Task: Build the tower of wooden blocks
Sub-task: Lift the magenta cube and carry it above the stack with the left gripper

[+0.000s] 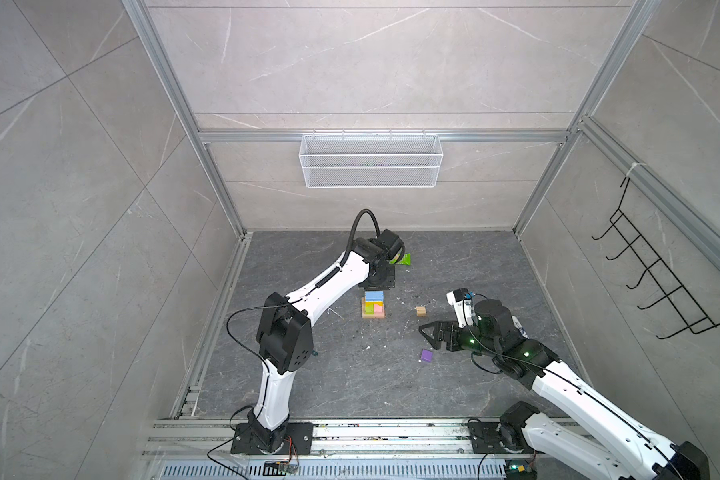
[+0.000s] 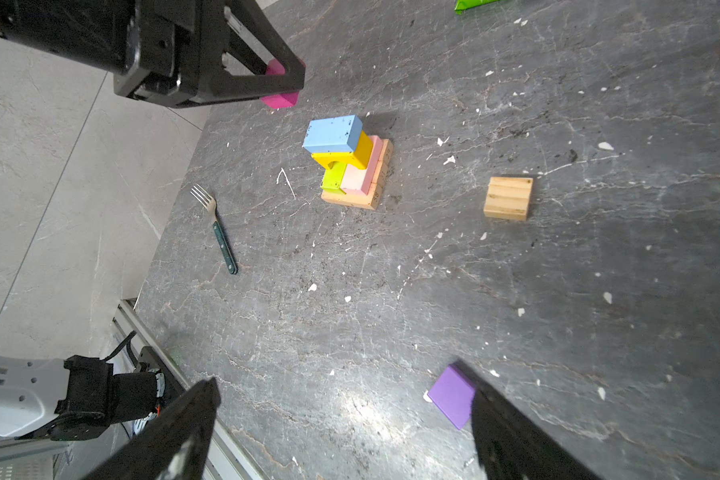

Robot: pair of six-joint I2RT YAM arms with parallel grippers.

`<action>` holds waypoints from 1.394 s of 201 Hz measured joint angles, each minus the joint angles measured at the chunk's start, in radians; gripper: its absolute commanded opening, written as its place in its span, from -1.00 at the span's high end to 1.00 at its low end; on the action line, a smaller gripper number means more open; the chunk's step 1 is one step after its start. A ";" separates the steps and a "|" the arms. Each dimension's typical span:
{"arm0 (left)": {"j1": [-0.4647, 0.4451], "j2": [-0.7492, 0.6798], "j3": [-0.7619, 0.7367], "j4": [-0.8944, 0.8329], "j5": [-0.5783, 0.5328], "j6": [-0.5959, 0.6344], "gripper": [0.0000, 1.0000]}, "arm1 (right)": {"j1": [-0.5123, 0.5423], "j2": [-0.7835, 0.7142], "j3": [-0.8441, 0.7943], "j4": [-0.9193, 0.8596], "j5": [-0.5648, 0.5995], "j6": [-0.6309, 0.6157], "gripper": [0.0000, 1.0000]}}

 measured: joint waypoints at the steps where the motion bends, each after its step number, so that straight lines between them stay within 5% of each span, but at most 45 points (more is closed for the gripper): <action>1: 0.000 0.000 0.000 0.000 0.000 0.000 0.57 | 0.000 0.000 0.000 0.000 0.000 0.000 -0.90; 280: 0.048 0.072 -0.044 0.023 0.032 -0.018 0.60 | 0.000 0.057 0.000 0.023 -0.030 0.000 -0.89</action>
